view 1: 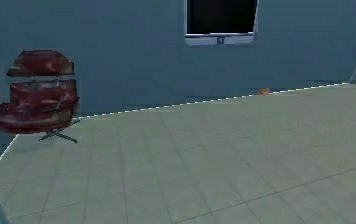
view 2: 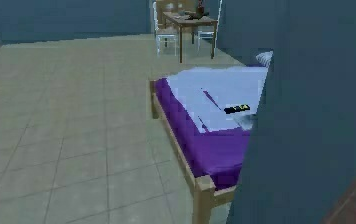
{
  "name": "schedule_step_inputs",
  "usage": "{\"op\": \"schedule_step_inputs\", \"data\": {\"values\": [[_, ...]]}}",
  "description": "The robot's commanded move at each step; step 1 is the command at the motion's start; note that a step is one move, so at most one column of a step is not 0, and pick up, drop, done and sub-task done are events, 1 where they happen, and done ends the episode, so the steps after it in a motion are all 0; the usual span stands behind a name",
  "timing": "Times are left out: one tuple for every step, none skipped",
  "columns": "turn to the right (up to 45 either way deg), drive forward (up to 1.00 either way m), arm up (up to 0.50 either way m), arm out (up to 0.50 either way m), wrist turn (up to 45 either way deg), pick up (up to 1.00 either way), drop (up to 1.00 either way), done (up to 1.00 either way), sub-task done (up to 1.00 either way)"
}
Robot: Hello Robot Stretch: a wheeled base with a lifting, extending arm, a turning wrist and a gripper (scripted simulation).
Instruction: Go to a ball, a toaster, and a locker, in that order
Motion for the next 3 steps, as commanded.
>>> {"op": "schedule_step_inputs", "data": {"values": [[-36.0,0.00,0.00,0.00,0.0,0.00,0.00,0.00,0.00],[0.0,0.05,0.00,0.00,0.0,0.00,0.00,0.00,0.00],[45.0,0.00,0.00,0.00,0.0,0.00,0.00,0.00,0.00]]}}
